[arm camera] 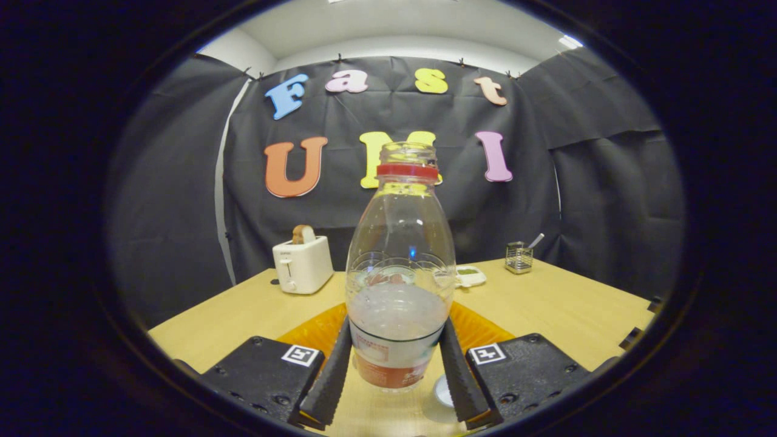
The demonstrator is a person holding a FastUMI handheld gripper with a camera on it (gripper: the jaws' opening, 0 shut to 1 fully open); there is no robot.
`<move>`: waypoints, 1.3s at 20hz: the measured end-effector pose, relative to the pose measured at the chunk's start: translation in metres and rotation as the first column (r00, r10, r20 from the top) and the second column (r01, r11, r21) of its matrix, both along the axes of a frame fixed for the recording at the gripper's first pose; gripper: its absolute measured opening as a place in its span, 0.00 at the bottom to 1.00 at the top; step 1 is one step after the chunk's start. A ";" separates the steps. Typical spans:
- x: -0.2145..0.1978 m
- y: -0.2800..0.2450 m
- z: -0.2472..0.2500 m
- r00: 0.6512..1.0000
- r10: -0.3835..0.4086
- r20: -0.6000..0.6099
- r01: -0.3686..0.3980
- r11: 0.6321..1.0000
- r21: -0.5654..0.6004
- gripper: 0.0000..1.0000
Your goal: Take the bottle from table, then pour the juice into the cup, finally place the bottle on the coaster
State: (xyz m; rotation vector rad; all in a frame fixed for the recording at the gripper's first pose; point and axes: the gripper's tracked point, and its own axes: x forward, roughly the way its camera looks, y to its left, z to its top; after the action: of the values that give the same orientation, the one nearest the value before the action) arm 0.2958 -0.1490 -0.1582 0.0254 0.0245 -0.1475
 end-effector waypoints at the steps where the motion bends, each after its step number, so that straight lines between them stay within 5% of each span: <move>1: 0.007 0.004 0.003 1.000 0.004 0.008 -0.004 1.000 -0.013 0.75; 15: 0.087 0.026 -0.040 0.999 0.029 -0.029 -0.031 0.994 -0.104 0.77; 26: 0.090 0.023 -0.058 0.996 0.045 -0.072 -0.051 0.995 -0.083 0.83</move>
State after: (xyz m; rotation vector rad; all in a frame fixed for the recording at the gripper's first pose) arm 0.3858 -0.1258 -0.2161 -0.0648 0.0893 -0.1012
